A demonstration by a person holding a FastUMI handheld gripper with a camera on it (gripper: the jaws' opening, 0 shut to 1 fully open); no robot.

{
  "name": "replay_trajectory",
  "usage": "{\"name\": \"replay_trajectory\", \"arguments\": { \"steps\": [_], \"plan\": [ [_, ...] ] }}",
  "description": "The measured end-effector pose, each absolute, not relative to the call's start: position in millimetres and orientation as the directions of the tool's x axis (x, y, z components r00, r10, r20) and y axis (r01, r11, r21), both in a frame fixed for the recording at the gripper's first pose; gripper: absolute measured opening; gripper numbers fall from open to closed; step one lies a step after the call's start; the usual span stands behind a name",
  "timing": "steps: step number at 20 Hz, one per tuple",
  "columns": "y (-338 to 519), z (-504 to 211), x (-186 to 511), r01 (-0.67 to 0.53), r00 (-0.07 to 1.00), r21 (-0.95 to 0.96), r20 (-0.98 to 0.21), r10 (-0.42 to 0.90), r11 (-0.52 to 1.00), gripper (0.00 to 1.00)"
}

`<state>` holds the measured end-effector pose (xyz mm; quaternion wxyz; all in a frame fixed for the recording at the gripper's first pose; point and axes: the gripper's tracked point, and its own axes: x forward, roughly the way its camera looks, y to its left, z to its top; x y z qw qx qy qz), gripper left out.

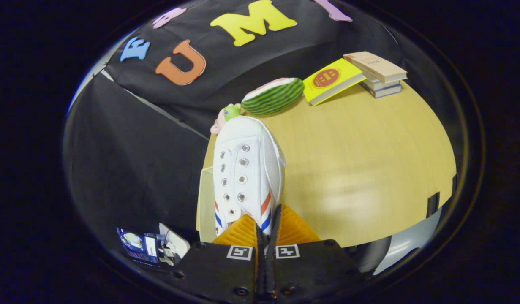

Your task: Open the storage box then place both shoes into the box .Put the left shoe in first, then the right shoe, with the right side of both shoes facing outward in a uniform manner.

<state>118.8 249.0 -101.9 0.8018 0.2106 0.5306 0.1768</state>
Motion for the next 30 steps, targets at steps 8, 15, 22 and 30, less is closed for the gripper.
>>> {"name": "replay_trajectory", "arguments": {
  "steps": [8, 15, 22, 30],
  "plan": [
    [334.4, -134.4, 109.0, -0.077, 0.301, 0.480, -0.824, 0.480, 0.874, 0.06],
    [335.4, -172.6, 113.6, 0.022, 0.277, 0.469, -0.851, 0.445, 0.883, 0.07],
    [335.7, -174.2, 106.5, -0.037, 0.299, 0.437, -0.853, 0.428, 0.898, 0.35],
    [346.0, -156.6, 97.2, -0.133, 0.344, 0.437, -0.821, 0.456, 0.889, 0.71]
  ]
}}
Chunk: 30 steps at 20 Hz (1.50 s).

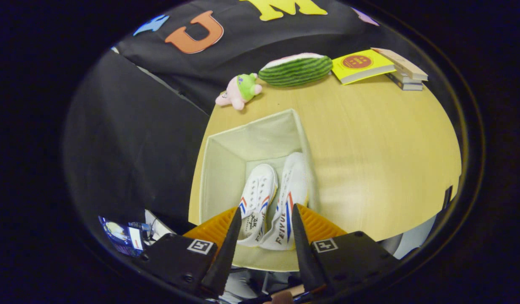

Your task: Open the storage box then place both shoes into the box .Put the left shoe in first, then the right shoe, with the right side of both shoes facing outward in a uniform manner.

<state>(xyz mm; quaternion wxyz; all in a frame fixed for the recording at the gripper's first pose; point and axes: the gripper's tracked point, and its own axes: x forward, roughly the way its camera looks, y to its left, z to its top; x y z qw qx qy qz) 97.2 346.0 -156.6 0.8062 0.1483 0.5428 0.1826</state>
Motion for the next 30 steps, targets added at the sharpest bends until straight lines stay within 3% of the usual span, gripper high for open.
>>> {"name": "replay_trajectory", "arguments": {
  "steps": [7, 15, 18, 30],
  "plan": [
    [314.3, -99.8, 134.3, -0.217, 0.684, 0.318, -0.625, 0.376, 0.923, 0.77],
    [252.4, -26.5, 134.2, -0.193, 0.923, 0.170, -0.302, 0.238, 0.966, 0.91],
    [233.4, -8.2, 120.5, -0.173, 0.960, 0.111, -0.205, 0.193, 0.979, 1.00],
    [217.1, 1.3, 63.7, -0.194, 0.978, 0.077, -0.063, 0.199, 0.978, 1.00]
  ]
}}
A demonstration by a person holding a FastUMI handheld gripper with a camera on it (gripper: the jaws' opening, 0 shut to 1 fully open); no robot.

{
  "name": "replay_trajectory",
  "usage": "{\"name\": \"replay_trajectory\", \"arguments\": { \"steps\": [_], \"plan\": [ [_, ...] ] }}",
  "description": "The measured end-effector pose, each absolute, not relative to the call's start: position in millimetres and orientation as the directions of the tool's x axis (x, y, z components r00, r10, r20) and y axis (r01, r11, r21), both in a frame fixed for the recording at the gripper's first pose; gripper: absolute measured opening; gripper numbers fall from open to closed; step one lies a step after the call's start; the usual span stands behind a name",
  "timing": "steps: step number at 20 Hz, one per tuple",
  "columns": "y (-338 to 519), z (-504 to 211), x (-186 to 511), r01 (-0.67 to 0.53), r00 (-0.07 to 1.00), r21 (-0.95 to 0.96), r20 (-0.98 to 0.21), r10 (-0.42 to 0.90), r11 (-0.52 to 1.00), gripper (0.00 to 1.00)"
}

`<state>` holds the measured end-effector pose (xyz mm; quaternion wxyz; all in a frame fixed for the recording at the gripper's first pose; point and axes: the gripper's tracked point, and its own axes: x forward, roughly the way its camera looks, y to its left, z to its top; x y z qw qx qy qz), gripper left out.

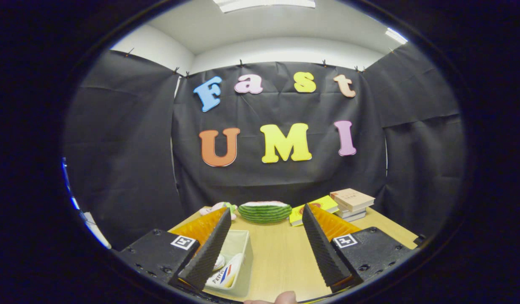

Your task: Open the storage box then place both shoes into the box .Put the left shoe in first, then the right shoe, with the right side of both shoes facing outward in a uniform manner.

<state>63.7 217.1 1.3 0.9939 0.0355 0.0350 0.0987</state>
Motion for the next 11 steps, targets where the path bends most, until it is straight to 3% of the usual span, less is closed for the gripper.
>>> {"name": "replay_trajectory", "arguments": {
  "steps": [4, 11],
  "plan": [
    [216.8, 10.2, 56.0, -0.190, 0.981, -0.004, -0.028, 0.190, 0.982, 1.00],
    [220.5, 6.2, 50.5, -0.204, 0.979, 0.017, -0.019, 0.204, 0.979, 1.00]
  ]
}}
